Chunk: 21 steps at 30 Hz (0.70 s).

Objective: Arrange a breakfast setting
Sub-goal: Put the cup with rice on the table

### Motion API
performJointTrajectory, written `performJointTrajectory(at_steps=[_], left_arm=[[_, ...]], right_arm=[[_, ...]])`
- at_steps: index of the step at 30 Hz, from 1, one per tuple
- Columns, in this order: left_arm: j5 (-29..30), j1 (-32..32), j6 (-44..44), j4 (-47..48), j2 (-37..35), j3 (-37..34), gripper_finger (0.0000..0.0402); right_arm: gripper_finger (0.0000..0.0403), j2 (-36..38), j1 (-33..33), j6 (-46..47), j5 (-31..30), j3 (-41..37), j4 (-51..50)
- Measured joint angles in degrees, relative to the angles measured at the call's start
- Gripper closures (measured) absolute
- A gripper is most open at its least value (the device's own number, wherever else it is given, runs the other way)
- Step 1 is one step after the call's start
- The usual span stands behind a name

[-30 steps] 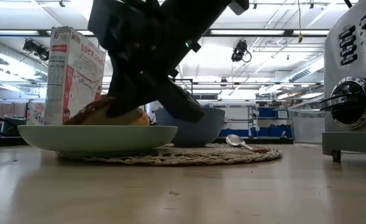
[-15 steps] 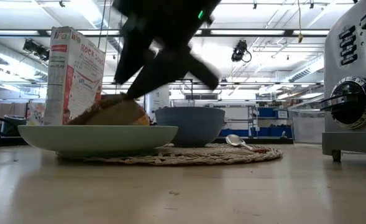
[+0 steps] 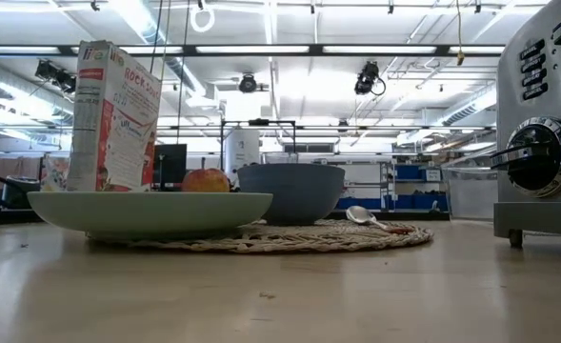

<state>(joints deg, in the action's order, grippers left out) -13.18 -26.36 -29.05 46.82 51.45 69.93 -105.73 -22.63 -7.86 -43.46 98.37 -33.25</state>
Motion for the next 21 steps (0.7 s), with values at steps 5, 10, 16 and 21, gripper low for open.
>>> performJointTrajectory(at_steps=[5, 10, 16, 21], left_arm=[[-0.87, -6.98, -15.25, 8.23, 3.23, 0.0, 0.0261], [-4.45, -14.23, -33.65, 5.75, 6.14, 0.0, 0.0245], [-6.04, -21.6, -57.34, 3.54, 10.12, 0.0, 0.0252], [-1.68, -23.78, -70.57, 7.09, 13.78, 0.0, 0.0255]], right_arm=[[0.0232, 4.15, -1.11, 16.76, -4.25, 0.04, -3.59], [0.0233, 6.42, -1.01, 24.16, -1.68, 0.04, -4.48], [0.0232, 8.01, -0.44, 21.7, 4.39, 0.03, -4.47], [0.0232, 8.13, -0.89, 16.4, 9.7, 0.02, -4.95]])
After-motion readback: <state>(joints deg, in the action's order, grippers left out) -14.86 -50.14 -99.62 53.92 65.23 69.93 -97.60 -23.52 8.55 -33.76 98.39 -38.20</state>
